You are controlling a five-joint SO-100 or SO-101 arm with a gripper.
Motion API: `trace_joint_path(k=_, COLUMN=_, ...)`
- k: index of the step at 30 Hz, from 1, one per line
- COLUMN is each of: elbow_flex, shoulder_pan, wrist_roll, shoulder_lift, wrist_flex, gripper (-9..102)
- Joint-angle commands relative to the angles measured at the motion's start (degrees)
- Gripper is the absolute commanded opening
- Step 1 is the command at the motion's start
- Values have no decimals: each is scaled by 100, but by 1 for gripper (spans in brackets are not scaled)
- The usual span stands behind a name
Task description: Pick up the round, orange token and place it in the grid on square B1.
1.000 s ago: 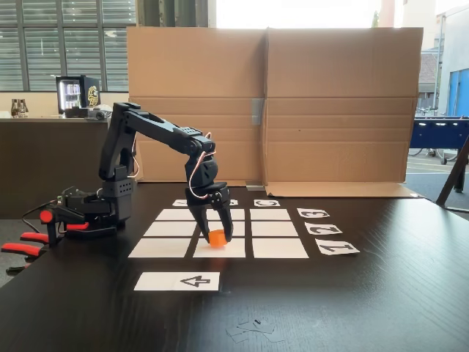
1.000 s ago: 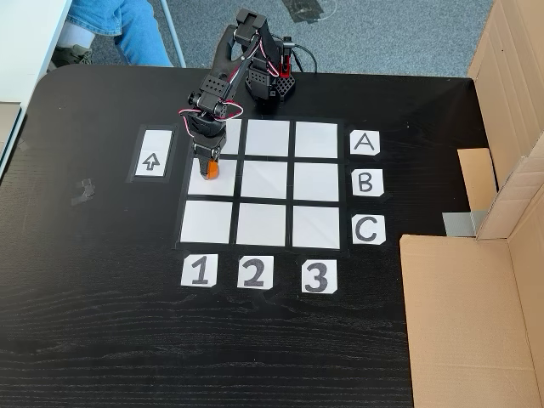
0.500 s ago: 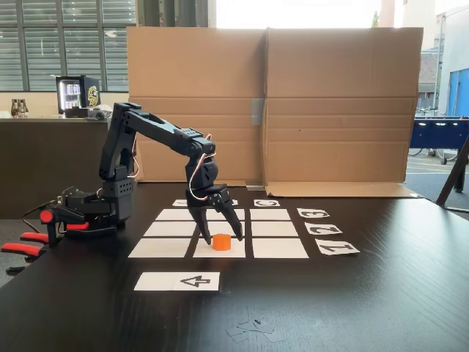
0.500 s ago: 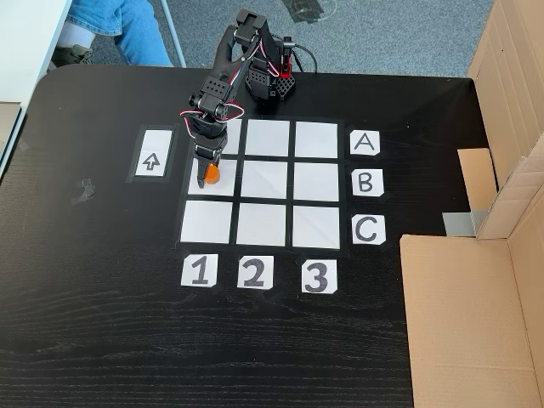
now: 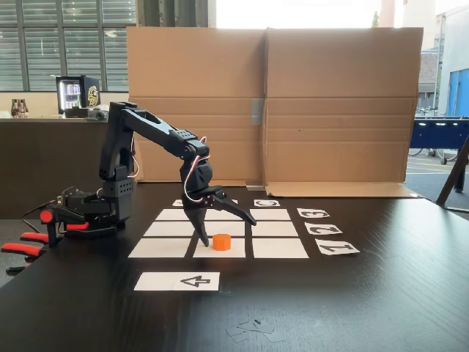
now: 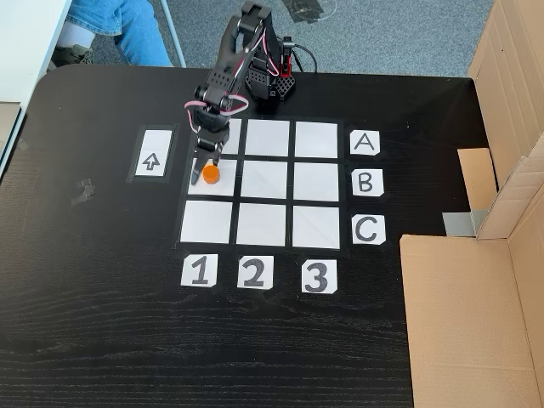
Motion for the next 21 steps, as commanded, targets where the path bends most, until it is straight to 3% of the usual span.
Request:
trace_joint_path(k=1, elbow_flex=844, shoulder_pan=105, wrist_roll=53, shoulder_lift=1318, wrist_flex=-589, gripper=58)
trace_joint_path(k=10, elbow_flex=3023, shoulder_pan=747, wrist_roll=246, shoulder_lift=4210, wrist_flex=-1872, gripper=58)
trace_joint_path(k=18, elbow_flex=4526, shoulder_pan=2540, wrist_roll=1134, shoulder_lift=6662, wrist_flex=-3120, gripper=56)
trace_joint_path(k=20, elbow_flex=4887, shoulder_pan=3059, wrist_roll=1503, shoulder_lift=7207, wrist_flex=-3375, gripper=48)
trace_joint_path(k=21, elbow_flex=5063, shoulder_pan=3340, wrist_roll=1767, shoulder_lift=7550, wrist_flex=-3410, gripper=38)
